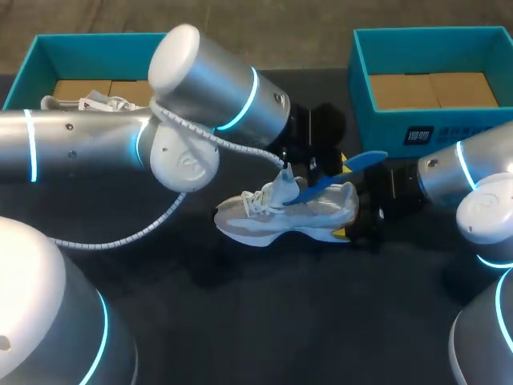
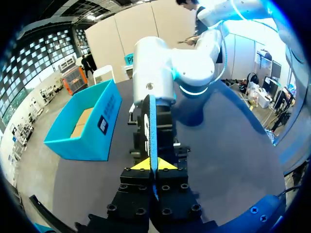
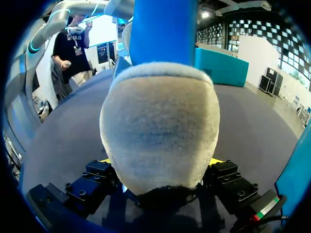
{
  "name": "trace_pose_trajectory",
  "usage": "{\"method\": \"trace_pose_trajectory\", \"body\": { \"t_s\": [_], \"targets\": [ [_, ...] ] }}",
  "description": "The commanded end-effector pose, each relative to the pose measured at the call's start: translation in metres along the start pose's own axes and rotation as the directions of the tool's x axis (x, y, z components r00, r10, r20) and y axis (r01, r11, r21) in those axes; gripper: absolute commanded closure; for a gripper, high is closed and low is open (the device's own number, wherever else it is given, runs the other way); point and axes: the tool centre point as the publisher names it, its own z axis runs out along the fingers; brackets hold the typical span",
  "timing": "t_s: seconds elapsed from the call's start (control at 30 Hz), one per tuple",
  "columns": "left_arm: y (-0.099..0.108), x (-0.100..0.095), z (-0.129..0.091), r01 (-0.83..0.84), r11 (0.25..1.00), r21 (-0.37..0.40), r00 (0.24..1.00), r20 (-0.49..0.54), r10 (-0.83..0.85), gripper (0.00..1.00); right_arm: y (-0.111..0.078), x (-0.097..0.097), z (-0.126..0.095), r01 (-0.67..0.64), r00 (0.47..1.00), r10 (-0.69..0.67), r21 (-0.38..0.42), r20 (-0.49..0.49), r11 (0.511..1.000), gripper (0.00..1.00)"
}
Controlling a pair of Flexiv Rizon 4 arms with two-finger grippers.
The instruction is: Take the shoe out of the shoebox, open the shoe tongue, remove and reinsert the insole, then place the shoe into the shoebox
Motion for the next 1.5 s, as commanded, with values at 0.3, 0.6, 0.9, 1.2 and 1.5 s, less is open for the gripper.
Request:
{"method": "trace_pose_trajectory", "body": {
  "t_s": [0.3,0.6,0.9,1.2,1.5],
  "targets": [
    [-0.049,0.001,-0.034,-0.093,0.993,0.075,0.989,-0.111,0.101,1.0,-0.003,0.002,0.006,0.0,1.0,0.0,0.004,0.001,1.0,1.0],
    [-0.076,0.005,-0.06,-0.184,0.967,0.175,0.939,-0.26,0.225,1.0,-0.003,0.002,0.006,0.0,1.0,0.0,0.004,0.001,1.0,1.0],
    [-0.101,0.01,-0.09,-0.245,0.926,0.287,0.887,-0.319,0.334,1.0,-0.003,0.002,0.006,0.0,1.0,0.0,0.004,0.001,1.0,1.0],
    [-0.117,0.012,-0.107,-0.245,0.846,0.474,0.77,-0.435,0.467,1.0,-0.003,0.002,0.006,0.0,1.0,0.0,0.004,0.001,1.0,1.0],
    [-0.117,0.012,-0.107,-0.245,0.846,0.474,0.77,-0.435,0.467,1.0,-0.003,0.002,0.006,0.0,1.0,0.0,0.004,0.001,1.0,1.0]
  ]
}}
